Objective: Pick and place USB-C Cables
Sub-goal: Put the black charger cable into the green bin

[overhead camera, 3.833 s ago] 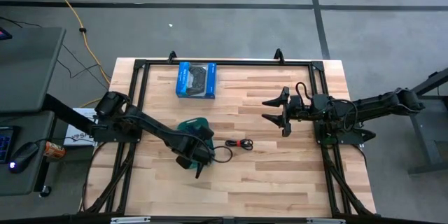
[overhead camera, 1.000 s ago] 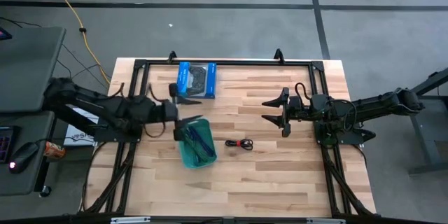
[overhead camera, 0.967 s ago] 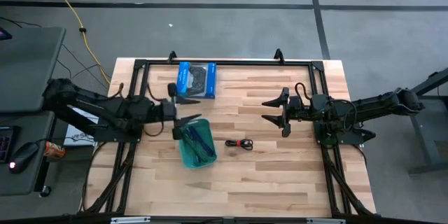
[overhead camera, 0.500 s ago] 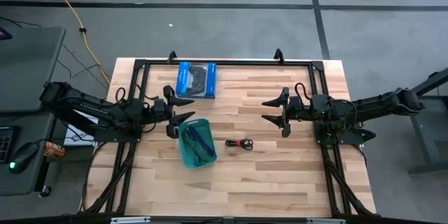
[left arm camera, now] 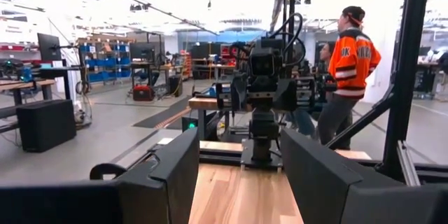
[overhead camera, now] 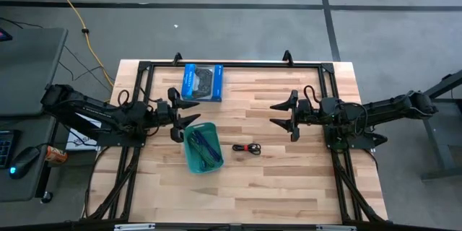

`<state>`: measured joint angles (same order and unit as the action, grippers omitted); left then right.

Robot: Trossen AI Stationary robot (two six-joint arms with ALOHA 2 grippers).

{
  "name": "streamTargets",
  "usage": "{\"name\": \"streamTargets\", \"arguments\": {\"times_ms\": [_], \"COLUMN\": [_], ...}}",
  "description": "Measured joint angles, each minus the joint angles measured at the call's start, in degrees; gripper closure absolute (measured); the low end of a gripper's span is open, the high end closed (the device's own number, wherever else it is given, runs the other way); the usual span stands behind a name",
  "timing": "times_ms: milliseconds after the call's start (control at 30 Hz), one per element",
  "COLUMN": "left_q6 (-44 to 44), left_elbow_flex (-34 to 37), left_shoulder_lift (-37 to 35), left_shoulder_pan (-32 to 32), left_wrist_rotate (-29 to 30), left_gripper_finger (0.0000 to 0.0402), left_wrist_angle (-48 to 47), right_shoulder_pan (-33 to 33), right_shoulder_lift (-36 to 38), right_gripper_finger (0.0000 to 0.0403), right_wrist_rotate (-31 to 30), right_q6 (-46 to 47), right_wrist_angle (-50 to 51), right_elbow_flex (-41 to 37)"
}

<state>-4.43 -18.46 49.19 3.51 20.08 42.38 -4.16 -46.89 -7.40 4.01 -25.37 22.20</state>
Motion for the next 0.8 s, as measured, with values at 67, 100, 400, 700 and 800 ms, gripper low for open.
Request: {"name": "streamTargets", "arguments": {"times_ms": [67,100,400,700,800], "left_q6": [0.24,0.31,0.33,-0.22,-0.22], "left_elbow_flex": [0.00,0.00,0.00,0.00,0.00], "left_shoulder_lift": [0.00,0.00,0.02,0.02,0.02], "left_shoulder_pan": [0.00,0.00,0.02,0.02,0.02], "left_wrist_rotate": [0.00,0.01,0.00,0.00,0.02], "left_gripper_finger": [0.0220,0.0220,0.0220,0.0220,0.0220], "left_wrist_angle": [0.38,0.37,0.34,0.32,0.32], "right_shoulder_pan": [0.00,0.00,0.00,0.00,0.00], "right_shoulder_lift": [0.00,0.00,0.00,0.00,0.00], "right_gripper_finger": [0.0180,0.0180,0.0180,0.0180,0.0180], "right_wrist_rotate": [0.00,0.00,0.39,0.44,0.46], "right_q6": [0.00,0.02,0.04,0.04,0.04], "right_wrist_angle": [0.07,0.07,0.17,0.18,0.18], "right_elbow_flex": [0.00,0.00,0.00,0.00,0.00]}}
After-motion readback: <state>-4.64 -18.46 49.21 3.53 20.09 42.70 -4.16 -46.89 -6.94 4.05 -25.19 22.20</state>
